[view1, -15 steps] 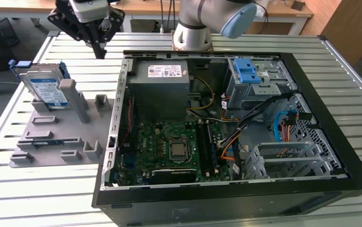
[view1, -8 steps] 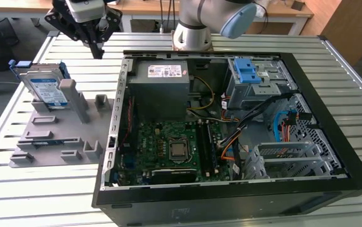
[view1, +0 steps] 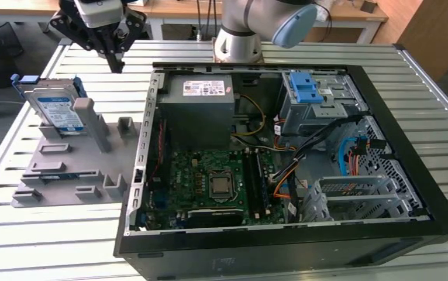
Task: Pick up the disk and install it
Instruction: 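Reach for the disk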
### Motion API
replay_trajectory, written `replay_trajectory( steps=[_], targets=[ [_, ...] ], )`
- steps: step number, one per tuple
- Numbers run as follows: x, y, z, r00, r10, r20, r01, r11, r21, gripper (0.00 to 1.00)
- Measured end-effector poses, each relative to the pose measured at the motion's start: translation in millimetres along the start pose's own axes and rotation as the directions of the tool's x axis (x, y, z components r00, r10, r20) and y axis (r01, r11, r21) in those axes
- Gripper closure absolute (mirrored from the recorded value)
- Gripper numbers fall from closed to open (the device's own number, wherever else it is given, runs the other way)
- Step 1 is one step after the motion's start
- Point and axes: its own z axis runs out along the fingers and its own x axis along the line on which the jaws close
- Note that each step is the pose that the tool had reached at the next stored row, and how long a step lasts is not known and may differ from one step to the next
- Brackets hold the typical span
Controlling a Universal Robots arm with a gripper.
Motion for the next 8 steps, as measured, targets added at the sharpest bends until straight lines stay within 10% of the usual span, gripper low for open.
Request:
replay_trajectory(
  steps=[8],
  targets=[
    [6.4,0.1,0.1,1.0000,0.000,0.0000,0.000,1.0000,0.0000,0.89]
  ],
)
